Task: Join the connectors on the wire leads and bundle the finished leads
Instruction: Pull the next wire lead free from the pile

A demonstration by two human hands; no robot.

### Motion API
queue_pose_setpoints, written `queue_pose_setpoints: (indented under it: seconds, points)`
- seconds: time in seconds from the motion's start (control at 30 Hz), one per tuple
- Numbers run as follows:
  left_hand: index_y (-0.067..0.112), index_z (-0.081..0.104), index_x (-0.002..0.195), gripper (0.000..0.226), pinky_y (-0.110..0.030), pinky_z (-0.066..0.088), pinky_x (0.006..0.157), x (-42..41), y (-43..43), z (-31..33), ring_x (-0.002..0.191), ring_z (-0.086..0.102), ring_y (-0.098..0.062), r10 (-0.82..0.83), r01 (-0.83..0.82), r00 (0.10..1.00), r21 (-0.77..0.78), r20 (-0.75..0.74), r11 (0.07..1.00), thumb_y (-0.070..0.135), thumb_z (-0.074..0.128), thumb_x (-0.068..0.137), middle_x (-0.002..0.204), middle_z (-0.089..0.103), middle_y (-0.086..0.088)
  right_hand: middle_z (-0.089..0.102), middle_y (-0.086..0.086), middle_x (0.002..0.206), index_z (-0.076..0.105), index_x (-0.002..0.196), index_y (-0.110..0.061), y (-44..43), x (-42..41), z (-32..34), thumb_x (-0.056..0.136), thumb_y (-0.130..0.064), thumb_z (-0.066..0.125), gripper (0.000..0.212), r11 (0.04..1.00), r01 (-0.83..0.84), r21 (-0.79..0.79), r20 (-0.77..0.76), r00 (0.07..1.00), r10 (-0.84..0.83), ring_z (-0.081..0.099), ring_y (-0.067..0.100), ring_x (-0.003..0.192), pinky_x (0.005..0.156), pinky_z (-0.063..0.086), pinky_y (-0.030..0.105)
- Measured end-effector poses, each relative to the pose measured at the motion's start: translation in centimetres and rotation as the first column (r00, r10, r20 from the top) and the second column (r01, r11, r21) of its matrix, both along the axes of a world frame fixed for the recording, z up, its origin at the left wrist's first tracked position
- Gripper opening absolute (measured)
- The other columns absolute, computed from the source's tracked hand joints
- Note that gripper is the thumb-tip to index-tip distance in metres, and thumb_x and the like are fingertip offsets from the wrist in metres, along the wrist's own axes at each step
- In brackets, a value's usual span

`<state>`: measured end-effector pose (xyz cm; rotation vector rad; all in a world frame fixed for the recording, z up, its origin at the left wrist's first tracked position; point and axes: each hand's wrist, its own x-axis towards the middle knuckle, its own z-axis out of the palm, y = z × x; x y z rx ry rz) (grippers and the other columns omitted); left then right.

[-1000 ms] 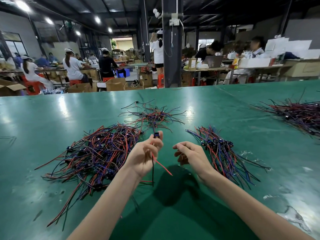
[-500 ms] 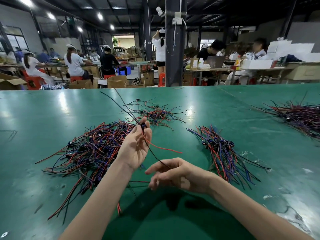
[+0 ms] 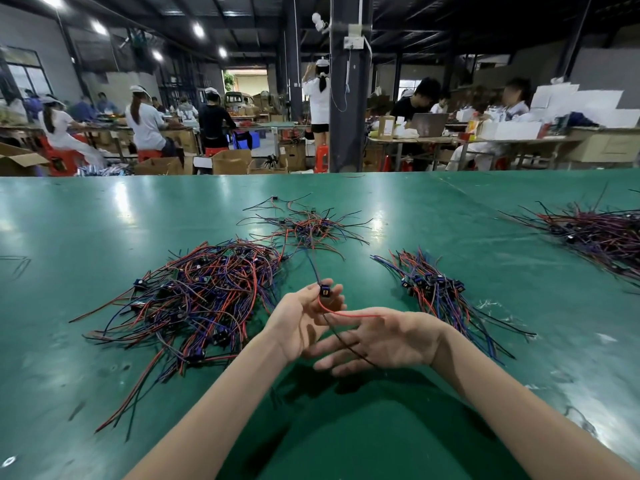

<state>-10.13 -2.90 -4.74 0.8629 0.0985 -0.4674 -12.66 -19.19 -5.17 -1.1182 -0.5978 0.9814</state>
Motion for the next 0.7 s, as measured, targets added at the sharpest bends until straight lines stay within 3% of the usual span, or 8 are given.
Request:
queue_pose_setpoints:
  seconds: [0.07,0.17,0.3,0.37,0.43,0.53,0.6,0.7]
  points:
    - [0.007,0.060,0.106,0.024,-0.023,0.054,0.048,-0.3,0.0,0.1,0.065,0.062,-0.016,-0.049,0.050,0.999,0.072,-0.017,0.996,0.020,0.042,0.100,0.084,0.069,-0.007,0.040,0.027,0.140,0.031,0.142,-0.004,-0.4,0.1,-0.1,0.050,-0.055,0.086,0.119,0.996,0.021,0.082,-0.031,0.999,-0.018,0.048,0.038,0.125,0.108,0.037,0.045]
    - [0.003,0.058,0.122,0.039,-0.015,0.033,0.031,-0.6,0.0,0.2,0.037,0.051,-0.009,-0.093,0.091,0.996,0.133,0.003,0.987,0.029,0.039,0.100,0.082,0.070,-0.001,0.034,0.026,0.144,0.022,0.146,-0.001,-1.0,0.3,0.2,0.043,-0.051,0.089,0.133,0.979,0.051,0.198,-0.051,0.998,-0.041,0.047,0.038,0.126,0.107,0.038,0.047]
    - [0.002,0.048,0.135,0.043,-0.019,0.045,0.041,-0.4,0.0,-0.1,0.052,0.063,-0.013,-0.103,0.090,0.992,0.156,0.077,0.984,0.027,0.034,0.102,0.103,0.069,-0.004,0.037,0.025,0.143,0.027,0.145,0.001,-1.1,0.7,-0.1,0.043,-0.056,0.087,0.131,0.971,0.088,0.223,-0.050,0.996,-0.079,0.047,0.038,0.126,0.109,0.035,0.048]
    - [0.009,0.054,0.114,0.027,-0.023,0.049,0.046,-0.5,-0.1,-0.3,0.060,0.067,-0.018,-0.104,0.076,0.984,0.182,0.146,0.980,0.024,0.036,0.102,0.106,0.071,-0.006,0.038,0.025,0.141,0.033,0.143,0.003,-0.9,0.7,-0.4,0.046,-0.067,0.079,0.128,0.971,0.132,0.200,-0.063,0.991,-0.122,0.046,0.038,0.125,0.111,0.030,0.050]
    - [0.011,0.054,0.094,0.017,-0.029,0.053,0.052,-0.6,-0.3,-0.4,0.064,0.067,-0.022,-0.083,0.043,0.976,0.195,0.203,0.980,0.019,0.040,0.100,0.103,0.071,-0.009,0.048,0.024,0.134,0.044,0.135,0.004,-0.7,0.8,-0.5,0.051,-0.071,0.074,0.116,0.956,0.247,0.158,-0.122,0.966,-0.229,0.052,0.035,0.120,0.108,0.033,0.048]
    - [0.006,0.061,0.090,0.015,-0.031,0.051,0.054,-0.4,-0.4,-0.6,0.060,0.057,-0.021,-0.068,0.012,0.966,0.219,0.251,0.976,0.015,0.049,0.096,0.087,0.065,-0.012,0.070,0.013,0.098,0.067,0.104,-0.004,0.2,0.9,-0.5,0.067,-0.058,0.070,0.066,0.876,0.482,0.003,-0.115,0.871,-0.478,0.068,0.021,0.085,0.079,0.056,0.033]
    - [0.003,0.060,0.096,0.013,-0.025,0.050,0.049,-0.5,-0.5,-0.8,0.052,0.055,-0.017,-0.061,0.003,0.965,0.221,0.253,0.975,0.013,0.054,0.093,0.076,0.061,-0.012,0.068,0.007,0.076,0.066,0.090,-0.007,0.9,0.9,-0.7,0.074,-0.045,0.066,0.042,0.790,0.607,-0.087,-0.036,0.791,-0.611,0.066,0.015,0.065,0.064,0.057,0.029]
    - [0.000,0.061,0.098,0.016,-0.024,0.045,0.045,-0.6,-0.8,-1.1,0.046,0.050,-0.015,-0.051,-0.010,0.964,0.227,0.262,0.974,0.012,0.059,0.088,0.064,0.058,-0.009,0.062,0.006,0.065,0.062,0.087,-0.006,1.5,0.7,-0.8,0.078,-0.035,0.064,0.031,0.731,0.674,-0.108,0.024,0.737,-0.676,0.062,0.013,0.055,0.056,0.056,0.029]
